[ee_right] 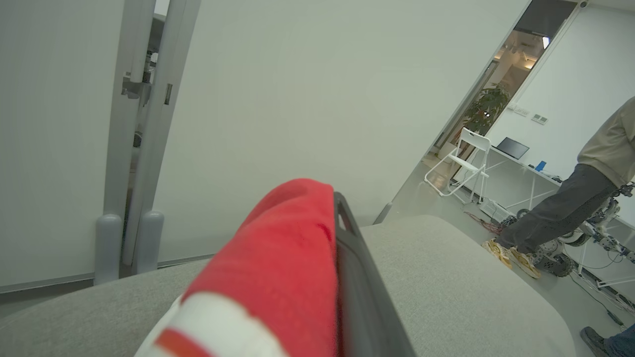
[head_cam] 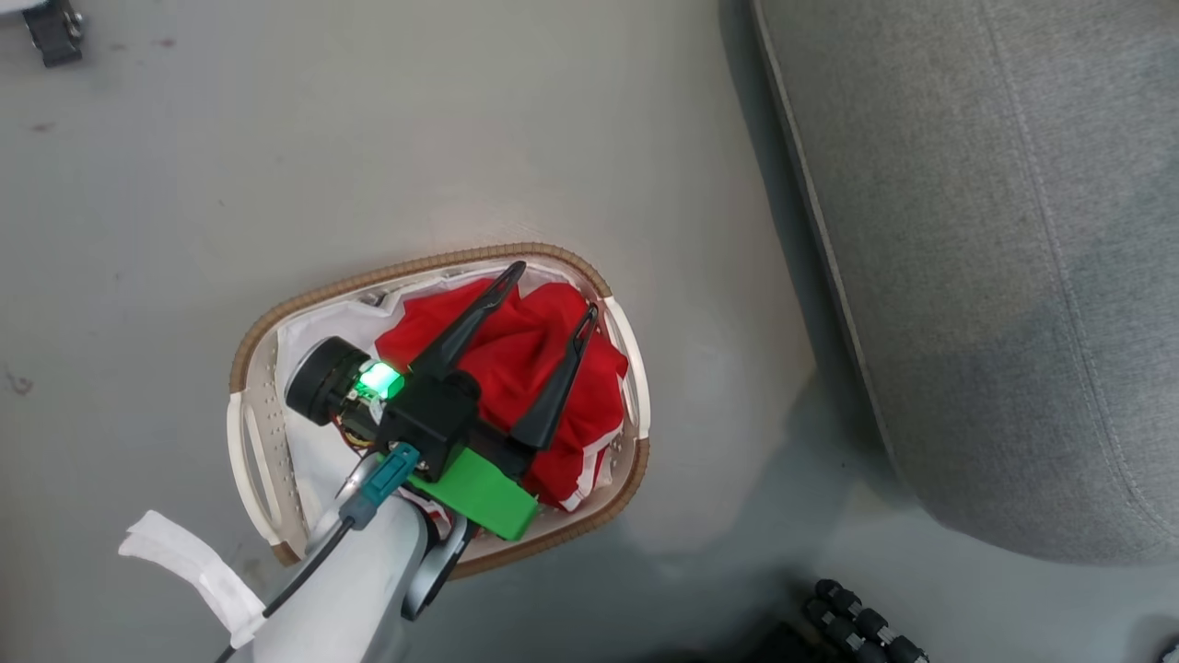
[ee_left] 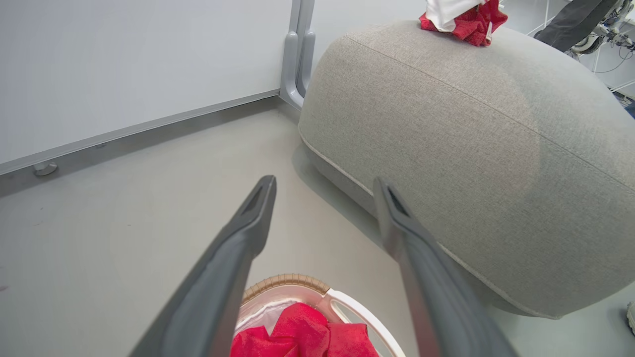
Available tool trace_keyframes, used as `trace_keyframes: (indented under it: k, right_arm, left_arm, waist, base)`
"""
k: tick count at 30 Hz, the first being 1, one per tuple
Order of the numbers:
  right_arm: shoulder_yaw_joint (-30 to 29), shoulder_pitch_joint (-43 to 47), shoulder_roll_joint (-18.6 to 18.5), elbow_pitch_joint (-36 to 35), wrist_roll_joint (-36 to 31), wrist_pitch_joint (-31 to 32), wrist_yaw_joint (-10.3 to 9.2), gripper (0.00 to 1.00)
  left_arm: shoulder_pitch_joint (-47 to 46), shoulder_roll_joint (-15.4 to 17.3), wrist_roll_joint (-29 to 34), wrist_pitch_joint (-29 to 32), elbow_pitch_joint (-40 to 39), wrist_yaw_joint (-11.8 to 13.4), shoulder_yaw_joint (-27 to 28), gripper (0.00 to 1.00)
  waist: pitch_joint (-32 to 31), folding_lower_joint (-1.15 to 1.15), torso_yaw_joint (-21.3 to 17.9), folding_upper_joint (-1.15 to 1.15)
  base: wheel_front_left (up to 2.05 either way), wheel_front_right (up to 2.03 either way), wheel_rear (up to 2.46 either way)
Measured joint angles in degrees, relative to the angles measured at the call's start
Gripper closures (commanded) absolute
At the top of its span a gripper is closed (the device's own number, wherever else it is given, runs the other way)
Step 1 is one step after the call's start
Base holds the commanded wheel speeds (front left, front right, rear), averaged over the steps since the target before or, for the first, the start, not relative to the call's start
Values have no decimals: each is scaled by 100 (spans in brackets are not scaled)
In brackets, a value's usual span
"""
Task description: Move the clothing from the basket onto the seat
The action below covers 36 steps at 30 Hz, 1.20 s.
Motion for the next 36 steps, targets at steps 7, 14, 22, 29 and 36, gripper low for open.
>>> trace_keyframes:
  k: [7, 14, 22, 29, 36]
  right_arm:
    - [-201, 571, 604, 142, -286, -16, 0, 100]
    - [63, 1147, 1060, 121, -119, -23, 0, 0]
    - [580, 2028, 1222, -328, 279, -25, 0, 0]
    - [1012, 2802, 1335, -724, 750, -25, 0, 0]
    - [1437, 3261, 1426, -882, 1031, -25, 0, 0]
  left_arm:
    - [-1, 116, 32, 0, -26, 19, 75, 0]
    - [-2, 163, -4, 0, -7, 40, 101, 0]
    - [13, 65, -78, 0, 88, 58, 197, 0]
    - [88, -120, -166, 0, 182, 56, 274, 0]
    - [138, -292, -237, 0, 254, 31, 441, 0]
  waist:
    - [254, 0, -49, 0]
    - [245, 0, -166, 0]
    - [-18, -1, -258, 0]
    - [-411, -1, -303, 0]
    - [-845, -1, -281, 0]
  base:
    - [0, 0, 0]
    - [0, 0, 0]
    - [0, 0, 0]
    - [0, 0, 0]
    - [0, 0, 0]
